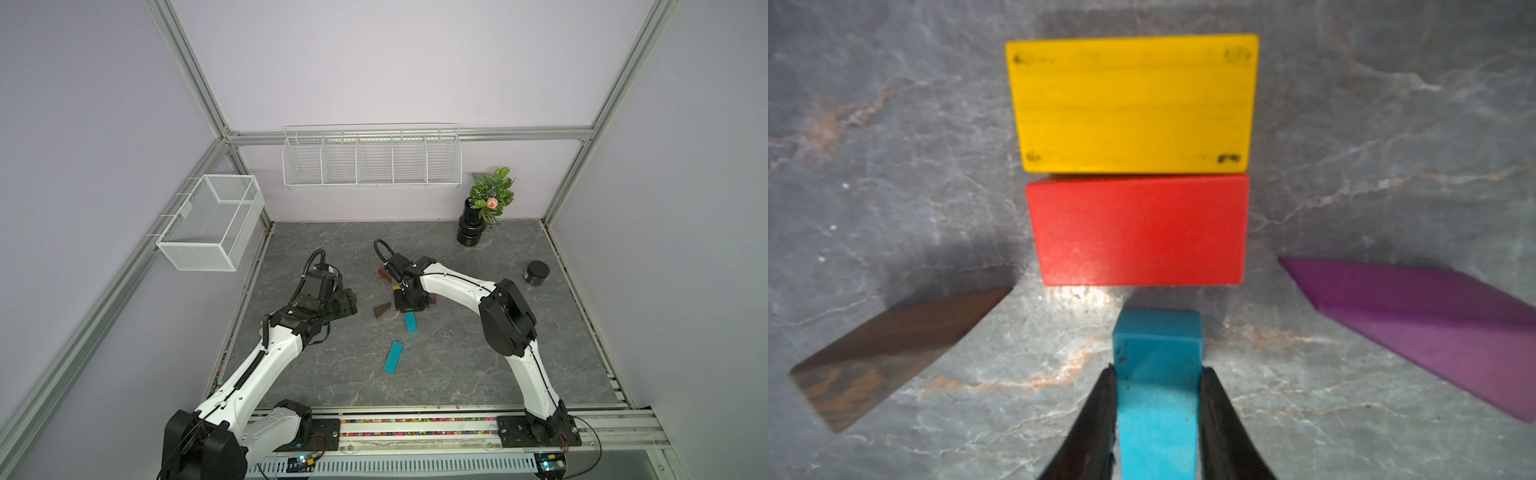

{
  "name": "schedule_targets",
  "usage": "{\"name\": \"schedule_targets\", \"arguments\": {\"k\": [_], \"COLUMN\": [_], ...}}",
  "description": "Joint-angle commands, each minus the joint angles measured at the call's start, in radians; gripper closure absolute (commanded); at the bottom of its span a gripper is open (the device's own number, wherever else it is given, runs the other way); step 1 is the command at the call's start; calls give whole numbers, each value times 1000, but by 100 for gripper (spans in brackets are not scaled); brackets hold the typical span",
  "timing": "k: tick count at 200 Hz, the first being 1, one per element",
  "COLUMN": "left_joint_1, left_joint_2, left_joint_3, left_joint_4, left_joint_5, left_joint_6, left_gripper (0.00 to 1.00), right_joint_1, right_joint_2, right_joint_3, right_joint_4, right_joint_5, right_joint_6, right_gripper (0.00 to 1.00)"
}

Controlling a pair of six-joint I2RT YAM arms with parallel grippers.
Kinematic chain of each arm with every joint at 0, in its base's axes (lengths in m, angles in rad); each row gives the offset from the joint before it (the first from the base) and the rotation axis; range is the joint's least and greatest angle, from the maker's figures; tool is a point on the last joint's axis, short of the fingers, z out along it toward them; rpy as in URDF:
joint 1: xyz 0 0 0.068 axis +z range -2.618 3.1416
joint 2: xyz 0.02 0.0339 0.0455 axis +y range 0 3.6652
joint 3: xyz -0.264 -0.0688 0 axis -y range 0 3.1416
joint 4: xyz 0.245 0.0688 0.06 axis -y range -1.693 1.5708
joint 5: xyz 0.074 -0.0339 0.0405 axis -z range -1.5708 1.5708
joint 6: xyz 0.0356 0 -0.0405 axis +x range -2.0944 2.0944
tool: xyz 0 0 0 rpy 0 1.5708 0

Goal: Assemble a small pinwheel with building blocks
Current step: Assemble the building block at the center of the board.

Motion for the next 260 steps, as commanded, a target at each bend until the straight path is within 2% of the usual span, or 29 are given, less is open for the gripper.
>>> {"name": "schedule_targets", "arguments": {"k": [1,114,260], "left_joint_1": [7,11,15], "left_joint_2": [-10,-2,6], "left_joint_3": [-15,-17,-20], "left_joint_4": [-8,-2,3], "left_joint_5": [2,8,14], "left_joint_6": [4,6,7], "left_gripper": [28,28,28], "right_joint_1": [-8,-14,-20], "right_joint_2": [30,67,68], "right_joint_3": [24,80,71], "right_joint_4": [-28,-40,-40], "right_joint_5": [2,1,4], "right_joint_6": [17,8,30], "right_gripper": [69,68,65]}}
